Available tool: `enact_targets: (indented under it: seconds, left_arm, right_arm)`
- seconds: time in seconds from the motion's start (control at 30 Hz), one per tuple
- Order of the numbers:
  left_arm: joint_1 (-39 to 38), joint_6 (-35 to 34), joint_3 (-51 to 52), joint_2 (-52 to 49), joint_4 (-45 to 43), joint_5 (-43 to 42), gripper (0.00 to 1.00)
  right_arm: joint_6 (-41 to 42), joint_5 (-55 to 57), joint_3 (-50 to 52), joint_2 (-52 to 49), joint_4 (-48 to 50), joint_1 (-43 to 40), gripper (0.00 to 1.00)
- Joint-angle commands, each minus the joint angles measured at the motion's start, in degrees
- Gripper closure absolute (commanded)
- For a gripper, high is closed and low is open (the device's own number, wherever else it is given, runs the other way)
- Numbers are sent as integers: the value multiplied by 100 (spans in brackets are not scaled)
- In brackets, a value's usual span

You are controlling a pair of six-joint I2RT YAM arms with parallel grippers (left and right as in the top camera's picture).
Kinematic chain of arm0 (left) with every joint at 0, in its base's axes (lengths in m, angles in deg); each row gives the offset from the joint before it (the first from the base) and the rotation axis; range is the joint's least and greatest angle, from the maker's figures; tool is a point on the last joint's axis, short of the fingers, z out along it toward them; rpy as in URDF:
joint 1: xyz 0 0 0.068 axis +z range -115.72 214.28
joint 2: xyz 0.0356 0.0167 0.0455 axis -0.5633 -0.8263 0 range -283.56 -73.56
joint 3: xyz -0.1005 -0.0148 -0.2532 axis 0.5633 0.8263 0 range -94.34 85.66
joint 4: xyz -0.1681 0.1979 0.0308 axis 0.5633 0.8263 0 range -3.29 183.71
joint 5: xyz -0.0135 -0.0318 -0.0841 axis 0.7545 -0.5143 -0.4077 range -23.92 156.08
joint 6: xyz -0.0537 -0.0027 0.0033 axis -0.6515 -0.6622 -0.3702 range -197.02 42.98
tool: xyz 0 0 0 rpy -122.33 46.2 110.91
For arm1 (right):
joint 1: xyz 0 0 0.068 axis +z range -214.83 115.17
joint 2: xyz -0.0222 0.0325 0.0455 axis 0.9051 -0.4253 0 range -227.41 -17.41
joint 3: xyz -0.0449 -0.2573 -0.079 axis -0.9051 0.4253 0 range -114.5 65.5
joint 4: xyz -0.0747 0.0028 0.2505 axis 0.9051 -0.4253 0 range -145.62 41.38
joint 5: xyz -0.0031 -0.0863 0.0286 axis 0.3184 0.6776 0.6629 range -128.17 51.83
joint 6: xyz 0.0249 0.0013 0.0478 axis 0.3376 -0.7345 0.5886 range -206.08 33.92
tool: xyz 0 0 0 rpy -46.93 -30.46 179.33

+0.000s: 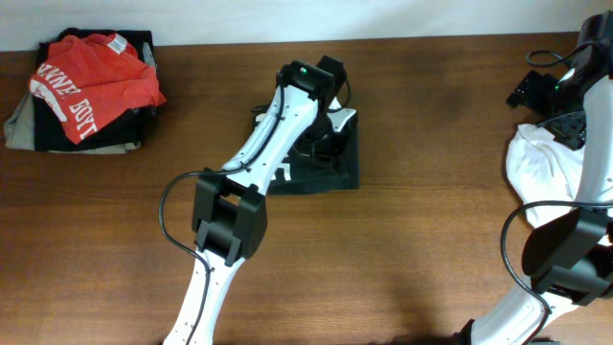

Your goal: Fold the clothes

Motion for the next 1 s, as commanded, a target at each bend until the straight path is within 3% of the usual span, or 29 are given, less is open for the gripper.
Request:
enact_targets:
  seconds: [0.0,0.03,0.07,0.17,0.3,0.4,0.5,0.6,0.67,0.97]
  left_arm:
    - [-136,50,-142,-31,72,-61,92]
    - [-184,50,-142,-31,72,-61,72]
    - [-188,50,-144,-31,70,-63,68]
    - [-181,52,-555,-17,319,-63,67]
    - [-127,111,-2326,-9,1060,17,65]
    - [509,-407,-2461,2,1060,1029,48]
    - [1082,-426,-1687,2,1062,658,47]
    - [1012,-354,-448,-11,835,256,45]
    - [892,-251,-142,-13,529,-219,45]
    - [216,-205,-35,-24,26,-686,47]
  right_arm:
    - [24,70,-17,26,2,-17,1]
    - [24,70,-17,26,2,-15,1]
    - [24,70,-17,26,2,-17,1]
    - [24,70,-17,26,2,-17,1]
    - [24,70,-17,26,2,-17,1]
    - [24,70,-17,26,2,-17,1]
    - [24,70,-17,26,2,-17,1]
    - [24,70,-17,26,2,-17,1]
    - [26,70,-17,26,2,-17,1]
    - [24,70,-17,26,2,-15,1]
